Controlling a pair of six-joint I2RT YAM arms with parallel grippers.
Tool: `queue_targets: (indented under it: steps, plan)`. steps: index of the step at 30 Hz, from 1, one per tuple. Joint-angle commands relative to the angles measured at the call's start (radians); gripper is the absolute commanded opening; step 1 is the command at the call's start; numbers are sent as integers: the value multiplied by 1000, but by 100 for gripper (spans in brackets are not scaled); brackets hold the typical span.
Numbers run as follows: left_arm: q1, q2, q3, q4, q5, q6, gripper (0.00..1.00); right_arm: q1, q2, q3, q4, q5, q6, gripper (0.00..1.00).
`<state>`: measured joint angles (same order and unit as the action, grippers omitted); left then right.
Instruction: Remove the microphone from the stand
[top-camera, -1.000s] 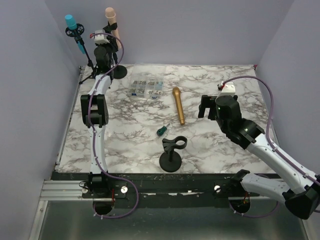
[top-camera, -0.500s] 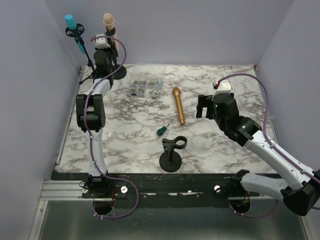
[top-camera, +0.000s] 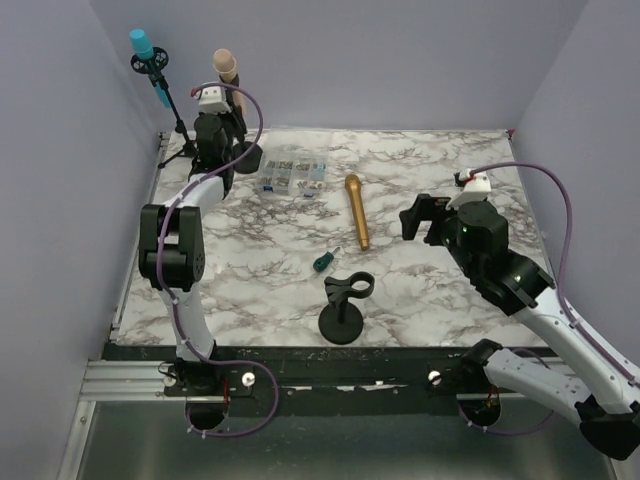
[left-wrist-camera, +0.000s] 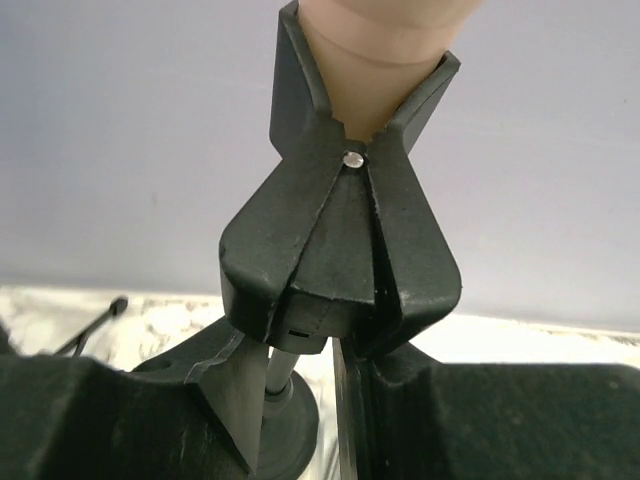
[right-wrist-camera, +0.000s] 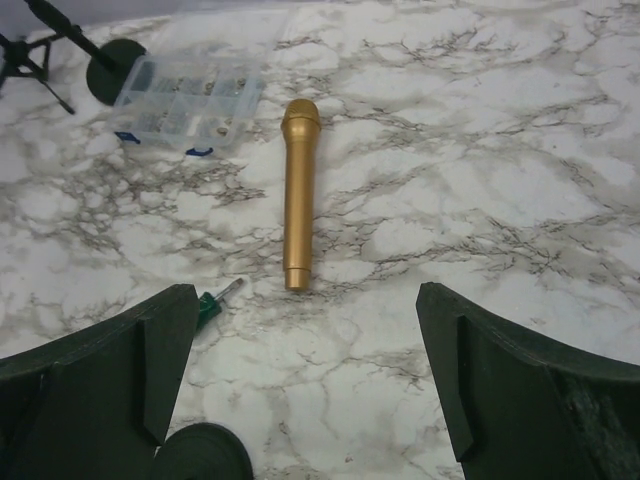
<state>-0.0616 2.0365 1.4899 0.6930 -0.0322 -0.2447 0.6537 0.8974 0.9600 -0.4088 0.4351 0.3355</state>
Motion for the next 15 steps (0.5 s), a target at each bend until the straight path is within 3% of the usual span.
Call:
queue_targets:
  steps: [1, 9, 15]
  plan:
    - [-22, -214, -155, -53, -63, -15, 0, 4, -73, -14, -45, -99, 62, 100]
    - [-37, -530, -454, -129, -74, -5, 0, 4, -202, -104, -50, -197, 101, 100]
    - [-95, -737, -597, -244, -1, -16, 0, 4, -146, -79, -85, -255, 90, 100]
